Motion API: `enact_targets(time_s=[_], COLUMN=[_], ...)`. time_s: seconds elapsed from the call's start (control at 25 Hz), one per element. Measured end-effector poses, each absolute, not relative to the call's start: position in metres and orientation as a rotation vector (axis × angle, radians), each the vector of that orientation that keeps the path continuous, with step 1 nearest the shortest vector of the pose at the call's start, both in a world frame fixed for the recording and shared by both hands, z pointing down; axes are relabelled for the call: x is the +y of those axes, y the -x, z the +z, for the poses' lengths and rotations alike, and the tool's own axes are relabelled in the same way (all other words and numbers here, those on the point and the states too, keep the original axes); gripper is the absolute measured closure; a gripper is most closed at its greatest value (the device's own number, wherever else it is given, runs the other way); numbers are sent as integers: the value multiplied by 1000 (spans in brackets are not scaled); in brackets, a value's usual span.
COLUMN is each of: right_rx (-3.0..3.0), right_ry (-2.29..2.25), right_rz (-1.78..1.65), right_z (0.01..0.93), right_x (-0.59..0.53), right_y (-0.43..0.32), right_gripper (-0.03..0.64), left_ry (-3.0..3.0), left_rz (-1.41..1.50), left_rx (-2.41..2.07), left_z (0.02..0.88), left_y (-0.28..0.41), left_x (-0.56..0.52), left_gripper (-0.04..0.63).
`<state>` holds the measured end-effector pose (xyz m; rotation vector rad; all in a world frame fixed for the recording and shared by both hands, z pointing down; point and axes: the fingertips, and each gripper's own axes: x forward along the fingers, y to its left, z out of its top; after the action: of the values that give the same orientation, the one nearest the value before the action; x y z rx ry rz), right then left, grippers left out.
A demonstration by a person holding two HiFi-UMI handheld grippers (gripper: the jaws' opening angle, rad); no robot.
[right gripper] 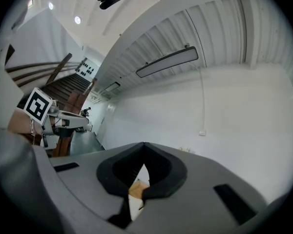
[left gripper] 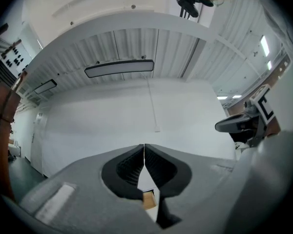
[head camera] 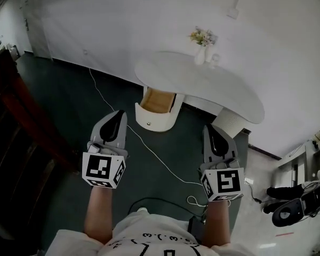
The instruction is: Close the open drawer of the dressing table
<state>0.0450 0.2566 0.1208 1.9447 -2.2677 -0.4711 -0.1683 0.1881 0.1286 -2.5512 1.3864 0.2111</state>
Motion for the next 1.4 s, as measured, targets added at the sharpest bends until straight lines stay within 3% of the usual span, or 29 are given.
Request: enact_targets(time_s=[0.84,1.4], right_rx=[-2277,-2354], right_ry=[-1884,-1793], right_rz=[-373,-305], right_z=[165,169], right_x=[147,1], right_y=[-47,-127], right_gripper=[618,618], left_ry=[2588,2565], left_rz=[152,97], left_rx=[1430,1532], left_z=[170,168], left_y=[163,87], left_x=[93,-35], left_gripper=[578,578])
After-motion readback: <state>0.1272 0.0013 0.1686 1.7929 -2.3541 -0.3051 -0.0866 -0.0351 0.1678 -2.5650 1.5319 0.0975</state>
